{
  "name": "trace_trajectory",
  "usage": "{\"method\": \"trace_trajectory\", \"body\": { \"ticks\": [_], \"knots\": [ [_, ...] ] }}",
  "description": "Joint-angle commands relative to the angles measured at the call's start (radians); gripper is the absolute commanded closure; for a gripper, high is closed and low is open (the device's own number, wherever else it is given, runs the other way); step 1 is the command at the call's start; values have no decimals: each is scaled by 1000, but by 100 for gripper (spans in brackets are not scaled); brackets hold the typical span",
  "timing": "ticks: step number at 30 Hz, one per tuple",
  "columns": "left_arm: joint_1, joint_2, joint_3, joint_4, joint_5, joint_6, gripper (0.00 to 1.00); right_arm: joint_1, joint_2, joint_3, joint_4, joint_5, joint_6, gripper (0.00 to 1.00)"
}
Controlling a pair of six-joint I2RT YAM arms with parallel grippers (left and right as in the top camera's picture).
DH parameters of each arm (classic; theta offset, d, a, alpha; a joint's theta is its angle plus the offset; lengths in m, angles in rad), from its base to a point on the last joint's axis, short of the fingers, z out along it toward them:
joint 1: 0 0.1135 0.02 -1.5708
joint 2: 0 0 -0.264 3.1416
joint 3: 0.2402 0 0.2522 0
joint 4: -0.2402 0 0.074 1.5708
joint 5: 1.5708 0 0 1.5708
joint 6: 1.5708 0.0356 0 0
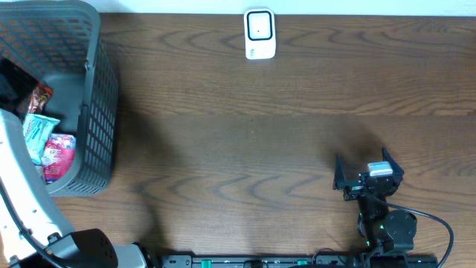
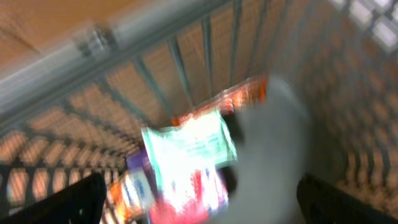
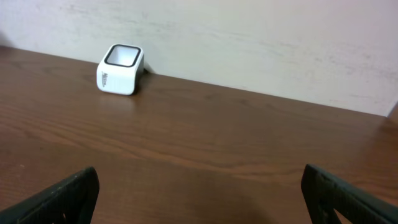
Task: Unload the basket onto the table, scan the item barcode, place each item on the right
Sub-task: 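Reach the left gripper into the basket and grasp the green wipes pack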
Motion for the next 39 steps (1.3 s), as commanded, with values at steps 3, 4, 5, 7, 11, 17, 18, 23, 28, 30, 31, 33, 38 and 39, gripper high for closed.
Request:
{"method": "trace_trajectory", "body": {
  "ticks": [3,4,5,7,11,17,18,23,28,30,31,33,38,39],
  "knots": [
    [4,10,-42,-26,106,58,2,-6,-5,-1,-3,2,14,1],
    [4,13,-60,-30,105,83,2,-6,-5,-1,-4,2,14,1],
    [4,16,-77,-30,105,106,2,-6,-5,-1,-4,2,14,1],
    [4,24,-116,-26,93,141,2,-6,-5,-1,-4,2,14,1],
    [4,55,-180,19,46,139,2,-6,-5,-1,-4,2,14,1],
    [4,90,-190,48,55,139,2,-6,-5,-1,-4,2,14,1],
    [4,92,-190,53,54,139,2,-6,-5,-1,-4,1,14,1],
    [4,93,-190,82,54,139,2,-6,-5,-1,-3,2,14,1],
    [4,93,-190,96,58,139,2,-6,-5,-1,-4,2,14,1],
    [4,98,-192,96,60,145,2,-6,-5,-1,-4,2,14,1],
    [4,102,-194,97,60,159,2,-6,-5,-1,-4,2,14,1],
    [4,117,-195,94,60,206,2,-6,-5,-1,-4,2,14,1],
    [4,167,-195,74,60,222,2,-6,-5,-1,-3,2,14,1],
    [4,179,-195,71,56,222,2,-6,-5,-1,-4,2,14,1]
  ]
}}
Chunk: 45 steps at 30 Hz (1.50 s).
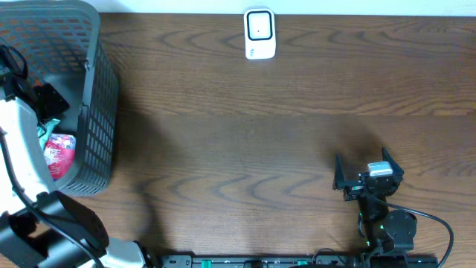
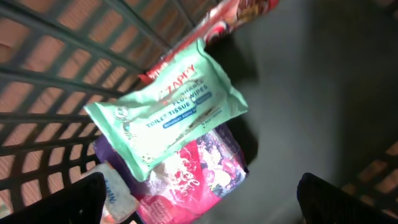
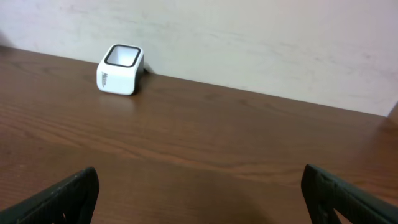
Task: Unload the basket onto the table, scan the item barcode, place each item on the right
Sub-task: 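Reach the left gripper into the basket and grasp the green wipes pack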
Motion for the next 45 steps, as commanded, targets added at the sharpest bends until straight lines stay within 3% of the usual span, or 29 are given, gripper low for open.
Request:
{"method": "trace_trajectory", "body": {
  "ticks": [1,12,19,25,29,35,37,39,42,45],
  "knots": [
    [3,51,-2,-15,-13,33,2,-6,-5,-1,-4,1,14,1],
    [4,166,-3,29,-21,100,2,-6,-5,-1,-4,1,14,1],
    [4,243,-3,54,-145,100,3,-6,-5,-1,-4,1,14,1],
    [5,272,-3,96,-145,100,0,-6,-5,-1,-4,1,14,1],
    [5,272,-3,113,-145,100,12,-6,-5,-1,-4,1,14,1],
    [5,279,-19,114,-144,98,15,-6,-5,-1,-4,1,14,1],
    [5,284,-35,115,-144,97,23,-6,-5,-1,-4,1,14,1],
    [5,290,-45,118,-144,95,38,-6,-5,-1,-4,1,14,1],
    [4,290,-47,118,-144,95,91,-6,-5,-1,-4,1,14,1],
    [4,275,-45,113,-144,95,93,-6,-5,-1,-4,1,14,1]
  ]
}}
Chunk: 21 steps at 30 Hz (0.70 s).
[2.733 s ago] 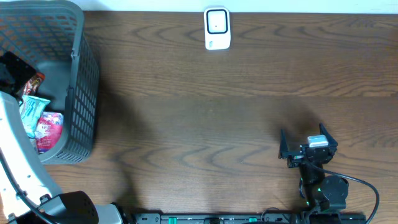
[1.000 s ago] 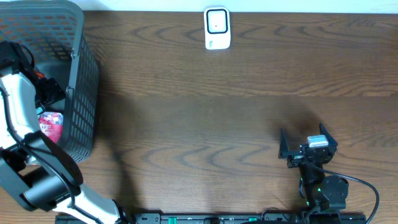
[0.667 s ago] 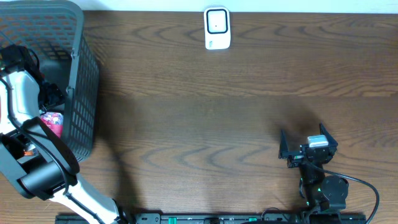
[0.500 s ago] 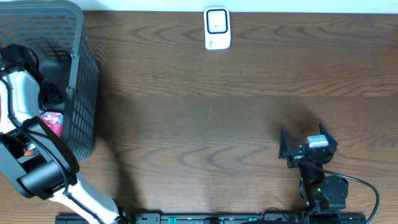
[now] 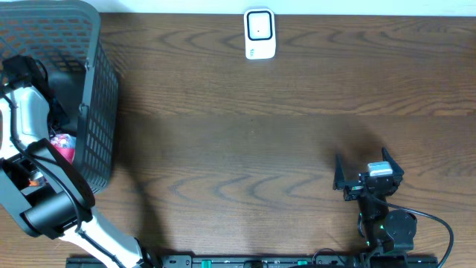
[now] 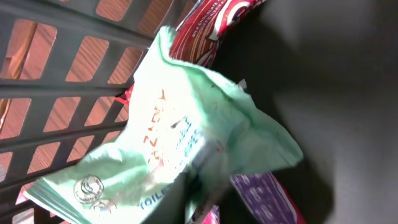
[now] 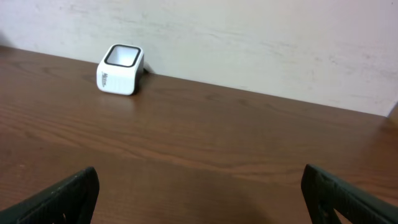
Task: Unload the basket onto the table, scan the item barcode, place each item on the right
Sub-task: 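Reach the left gripper into the basket and grasp the green wipes pack, then lift the grasped packs out of the basket with the left gripper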
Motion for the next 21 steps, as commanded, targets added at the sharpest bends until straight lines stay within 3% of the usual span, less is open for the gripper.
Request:
{"method": "trace_trajectory", "body": {
  "ticks": [1,9,21],
  "knots": [
    [5,5,-17,-16,23,-6,93,-6,-5,-1,-4,1,14,1],
    [5,-155,3,-12,40,-137,93,-6,-5,-1,-4,1,14,1],
    [5,-329,3,-1,107,-137,93,-6,-5,-1,-4,1,14,1]
  ]
}}
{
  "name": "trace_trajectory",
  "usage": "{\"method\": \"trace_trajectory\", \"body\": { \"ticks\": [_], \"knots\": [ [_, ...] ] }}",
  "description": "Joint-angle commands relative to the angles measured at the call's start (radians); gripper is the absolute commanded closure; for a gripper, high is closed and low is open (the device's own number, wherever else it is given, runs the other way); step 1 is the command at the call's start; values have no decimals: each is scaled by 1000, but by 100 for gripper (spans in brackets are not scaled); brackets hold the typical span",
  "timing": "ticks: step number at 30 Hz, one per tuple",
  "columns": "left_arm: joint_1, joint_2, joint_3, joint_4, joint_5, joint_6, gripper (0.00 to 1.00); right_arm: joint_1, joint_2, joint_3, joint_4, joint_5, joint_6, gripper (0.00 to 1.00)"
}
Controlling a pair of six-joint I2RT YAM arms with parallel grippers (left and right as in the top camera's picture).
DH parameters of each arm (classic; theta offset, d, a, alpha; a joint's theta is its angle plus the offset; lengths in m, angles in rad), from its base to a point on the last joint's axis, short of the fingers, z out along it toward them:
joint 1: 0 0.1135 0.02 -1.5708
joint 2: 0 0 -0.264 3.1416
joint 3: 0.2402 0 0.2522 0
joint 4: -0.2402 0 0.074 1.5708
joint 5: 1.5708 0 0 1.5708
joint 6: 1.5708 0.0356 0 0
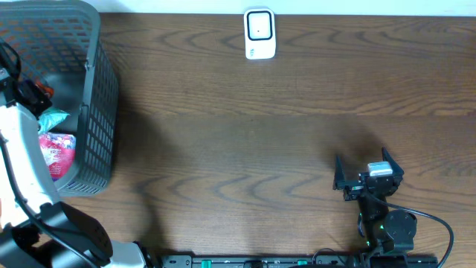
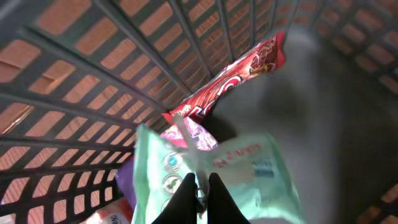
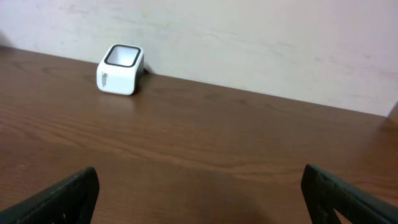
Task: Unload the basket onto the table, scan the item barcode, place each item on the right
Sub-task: 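Lift the grasped packs out of the basket with the left gripper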
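Inside the grey basket (image 1: 93, 89) at the far left, my left gripper (image 2: 202, 194) is shut on an edge of the mint-green tissue wipes pack (image 2: 249, 177), which hangs from its fingers above the other packs. From overhead the wipes pack (image 1: 52, 117) shows beside the white arm. The white barcode scanner (image 1: 259, 33) stands at the table's back edge; the right wrist view has the scanner (image 3: 120, 70) far ahead on the left. My right gripper (image 1: 368, 179) rests open near the front right, holding nothing.
A red snack pack (image 2: 230, 84) leans against the basket's mesh wall (image 2: 93, 93). A pink pack (image 1: 56, 152) and a purple pack (image 2: 127, 171) lie under the wipes. Brown wooden tabletop (image 1: 245, 149) runs between basket and scanner.
My left gripper was pressed down on the wipes pack; now its fingers are shut on the pack's edge, higher in the basket, with the red pack back in sight. The right arm is unchanged.
My left gripper was open above the packs in the basket, the view blurred. Then it hung open over the flat-lying wipes pack. Then it was down against the pack. Now it holds the pack raised off the others. The right gripper stayed open and still.
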Motion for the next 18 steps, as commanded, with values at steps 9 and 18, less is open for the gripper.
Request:
{"method": "trace_trajectory", "body": {
  "ticks": [9,18],
  "knots": [
    [3,31,-9,-22,40,-17,93,-6,-5,-1,-4,2,14,1],
    [3,85,-26,-78,40,-17,92,-6,-5,-1,-4,2,14,1]
  ]
}}
